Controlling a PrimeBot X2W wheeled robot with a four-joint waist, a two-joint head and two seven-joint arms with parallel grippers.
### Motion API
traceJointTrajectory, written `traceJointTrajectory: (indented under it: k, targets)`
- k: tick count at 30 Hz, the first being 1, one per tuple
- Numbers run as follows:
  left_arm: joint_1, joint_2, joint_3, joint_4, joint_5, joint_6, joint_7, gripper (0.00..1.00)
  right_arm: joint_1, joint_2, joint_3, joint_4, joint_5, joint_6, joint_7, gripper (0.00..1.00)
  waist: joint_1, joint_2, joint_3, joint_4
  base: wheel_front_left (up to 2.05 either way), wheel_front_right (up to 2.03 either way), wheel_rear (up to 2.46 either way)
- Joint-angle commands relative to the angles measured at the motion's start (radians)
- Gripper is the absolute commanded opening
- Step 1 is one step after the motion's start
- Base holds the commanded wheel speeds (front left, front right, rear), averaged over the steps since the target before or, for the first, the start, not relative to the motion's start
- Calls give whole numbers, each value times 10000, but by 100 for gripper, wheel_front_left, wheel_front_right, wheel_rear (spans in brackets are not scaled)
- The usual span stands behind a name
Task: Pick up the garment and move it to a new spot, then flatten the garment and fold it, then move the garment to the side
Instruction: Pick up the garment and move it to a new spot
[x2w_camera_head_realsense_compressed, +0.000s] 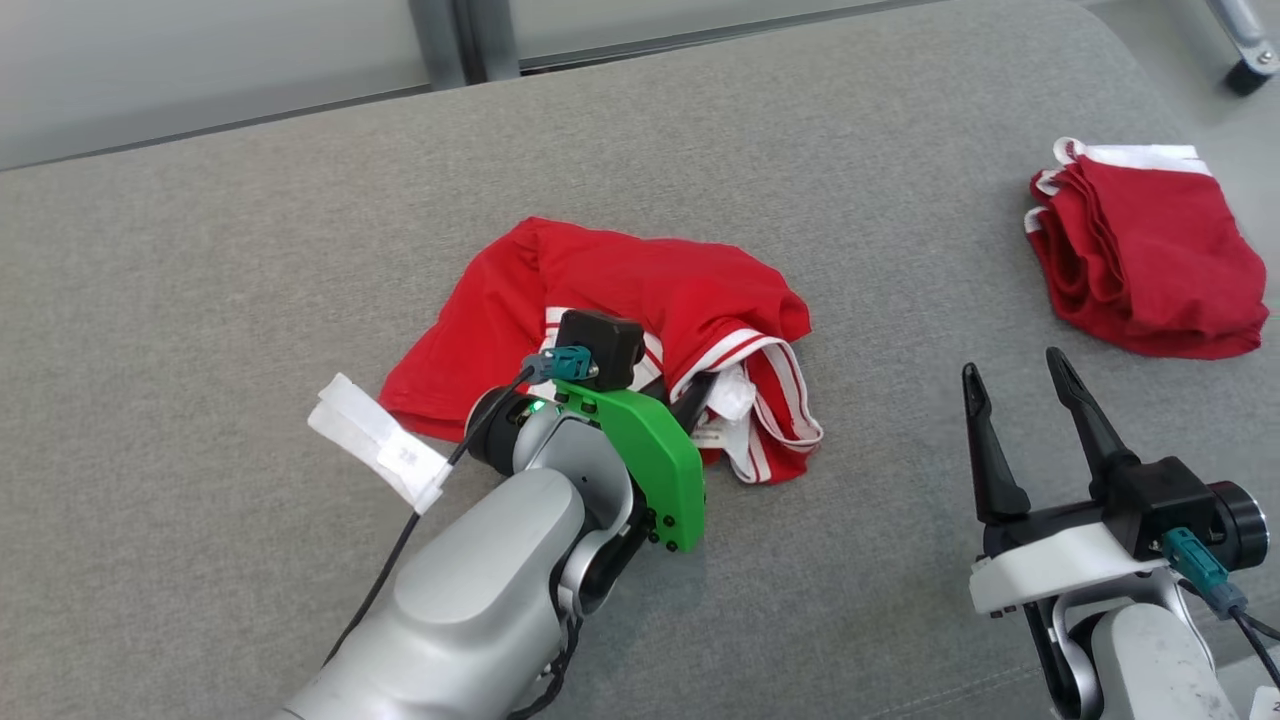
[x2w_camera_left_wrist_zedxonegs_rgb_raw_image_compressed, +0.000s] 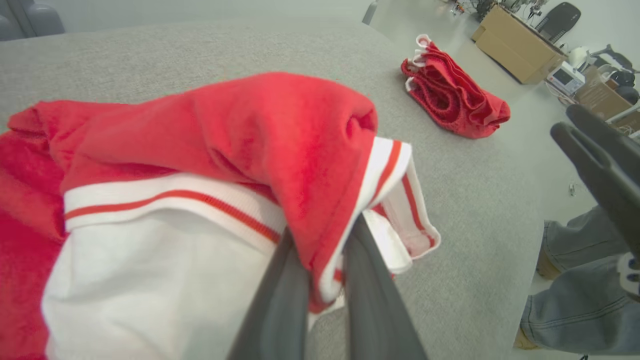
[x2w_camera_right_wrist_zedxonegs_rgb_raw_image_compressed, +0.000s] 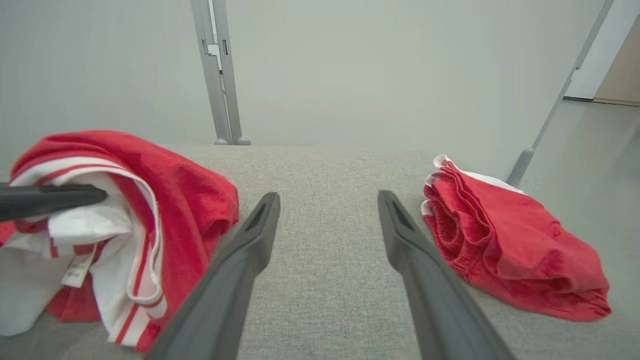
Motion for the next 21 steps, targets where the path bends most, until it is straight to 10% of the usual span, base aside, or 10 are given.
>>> traceJointTrajectory:
  k: [1, 4, 6, 7, 8, 15, 21]
  targets:
    - [4, -58, -8, 344, -81, -105, -228, 0, 99, 7, -30, 1, 116, -15, 0, 100, 0, -1, 68, -427, 0, 0, 0]
    - [-99, -135, -101, 949, -84, -142, -616, 0, 178, 8, -82, -5, 149, -15, 0, 100, 0, -1, 35, -438, 0, 0, 0]
    - [-122, -166, -119, 1220, -114, -103, -944, 49, 250, 9, -124, 7, 124, -15, 0, 100, 0, -1, -40, -379, 0, 0, 0]
    - [-131, -179, -166, 1329, -62, -65, -1102, 90, 273, 10, -136, 9, 82, -15, 0, 100, 0, -1, -96, -333, 0, 0, 0]
    - [-95, -186, -168, 1427, -68, 7, -1219, 100, 286, 8, -136, 10, 49, -15, 0, 100, 0, -1, -159, -288, 0, 0, 0]
    - [850, -147, -199, 755, -271, 366, -2070, 100, 825, 1, -248, -142, -245, -15, 0, 100, 0, -1, -1076, 309, 0, 0, 0]
    - [2217, 1164, 221, -1413, -25, 1332, -2723, 100, 1190, 4, -718, -598, -468, -15, 0, 100, 0, -1, -1641, 1227, 0, 0, 0]
